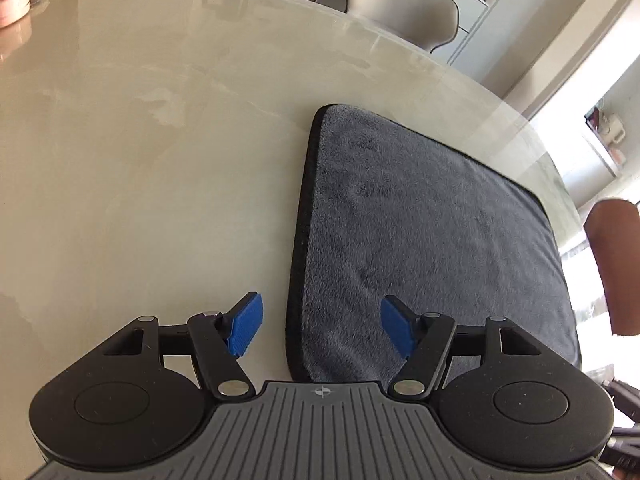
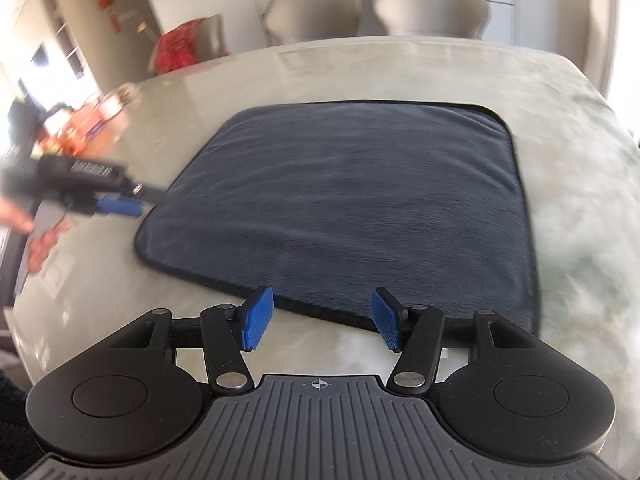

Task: Fold towel
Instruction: 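Pinch one towel corner with the left tool while the right tool pinches the adjacent corner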

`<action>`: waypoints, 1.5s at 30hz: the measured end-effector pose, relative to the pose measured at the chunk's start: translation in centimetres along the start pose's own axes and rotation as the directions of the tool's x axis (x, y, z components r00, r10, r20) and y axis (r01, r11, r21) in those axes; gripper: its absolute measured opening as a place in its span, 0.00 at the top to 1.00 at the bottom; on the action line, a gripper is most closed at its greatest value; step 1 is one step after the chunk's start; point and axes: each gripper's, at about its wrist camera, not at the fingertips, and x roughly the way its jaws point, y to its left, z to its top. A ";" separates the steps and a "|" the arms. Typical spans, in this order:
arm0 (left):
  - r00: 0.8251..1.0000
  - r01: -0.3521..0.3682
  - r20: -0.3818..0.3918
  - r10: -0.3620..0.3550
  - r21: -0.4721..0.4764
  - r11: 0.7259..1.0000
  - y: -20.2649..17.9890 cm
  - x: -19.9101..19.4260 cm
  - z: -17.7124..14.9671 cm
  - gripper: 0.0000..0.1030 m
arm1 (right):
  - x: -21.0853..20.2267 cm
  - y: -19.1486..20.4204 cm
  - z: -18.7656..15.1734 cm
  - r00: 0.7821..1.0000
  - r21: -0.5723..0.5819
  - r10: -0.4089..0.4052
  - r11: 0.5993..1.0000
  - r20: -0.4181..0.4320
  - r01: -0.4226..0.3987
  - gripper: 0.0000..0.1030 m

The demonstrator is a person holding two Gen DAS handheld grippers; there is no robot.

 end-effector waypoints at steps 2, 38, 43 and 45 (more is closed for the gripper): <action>1.000 0.024 -0.005 -0.024 -0.008 1.000 0.2 0.1 0.2 0.31 | 0.0 1.0 0.3 1.000 -0.020 0.030 0.999 0.003 -0.030 0.45; 0.985 0.126 -0.117 -0.124 0.008 0.992 -0.4 1.5 2.9 0.94 | 10.0 17.6 3.1 0.996 -0.509 0.081 0.857 -0.027 -0.084 0.62; 0.982 0.138 -0.127 -0.138 -0.005 0.990 -0.3 1.8 3.2 0.89 | 9.6 16.1 3.6 0.994 -0.391 0.109 0.913 -0.032 -0.112 0.91; 0.978 0.163 -0.121 -0.168 -0.050 0.985 0.4 1.9 3.7 0.75 | 9.0 14.6 4.0 0.988 -0.285 0.152 0.946 -0.034 -0.155 0.92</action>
